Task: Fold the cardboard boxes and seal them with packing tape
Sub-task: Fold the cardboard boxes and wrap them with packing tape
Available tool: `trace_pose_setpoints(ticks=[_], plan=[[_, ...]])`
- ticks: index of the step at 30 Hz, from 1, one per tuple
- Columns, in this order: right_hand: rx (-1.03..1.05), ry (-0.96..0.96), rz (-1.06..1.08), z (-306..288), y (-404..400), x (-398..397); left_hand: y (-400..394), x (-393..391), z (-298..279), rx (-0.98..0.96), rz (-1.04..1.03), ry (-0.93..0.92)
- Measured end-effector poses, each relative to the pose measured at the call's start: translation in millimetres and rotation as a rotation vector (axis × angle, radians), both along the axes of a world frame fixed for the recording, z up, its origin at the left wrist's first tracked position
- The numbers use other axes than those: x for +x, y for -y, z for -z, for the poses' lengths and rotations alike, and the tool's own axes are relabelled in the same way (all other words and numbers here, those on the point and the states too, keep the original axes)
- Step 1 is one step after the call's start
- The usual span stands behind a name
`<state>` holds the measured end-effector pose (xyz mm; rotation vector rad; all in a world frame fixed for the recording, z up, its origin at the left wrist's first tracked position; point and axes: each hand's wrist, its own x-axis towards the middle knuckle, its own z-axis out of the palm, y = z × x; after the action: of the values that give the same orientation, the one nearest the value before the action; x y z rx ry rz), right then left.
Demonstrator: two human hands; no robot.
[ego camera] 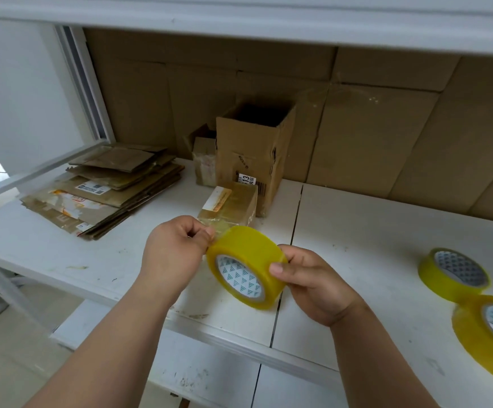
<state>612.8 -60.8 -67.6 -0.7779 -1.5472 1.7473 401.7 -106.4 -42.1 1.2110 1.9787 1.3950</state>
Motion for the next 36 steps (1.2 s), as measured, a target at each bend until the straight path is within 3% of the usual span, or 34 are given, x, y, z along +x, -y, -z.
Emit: trace_pose_setpoints(ticks=[12, 18, 28, 36], plan=[[0.084, 0.1, -0.008, -22.1, -19.1, 21.8, -11.2, -40.5, -21.2, 0.157, -0.101, 0.392], [0.117, 0.176, 0.071, -29.9, -30.0, 33.2, -24.1, -54.9, -25.4, 0.159, -0.11, 0.369], [0.189, 0.425, 0.232, -52.9, -62.4, 18.3, -50.8, -63.5, -4.6, 0.059, -0.181, 0.495], [0.148, 0.487, 0.275, -51.0, -74.5, 10.7, -56.2, -65.8, 11.5, 0.058, -0.209, 0.519]])
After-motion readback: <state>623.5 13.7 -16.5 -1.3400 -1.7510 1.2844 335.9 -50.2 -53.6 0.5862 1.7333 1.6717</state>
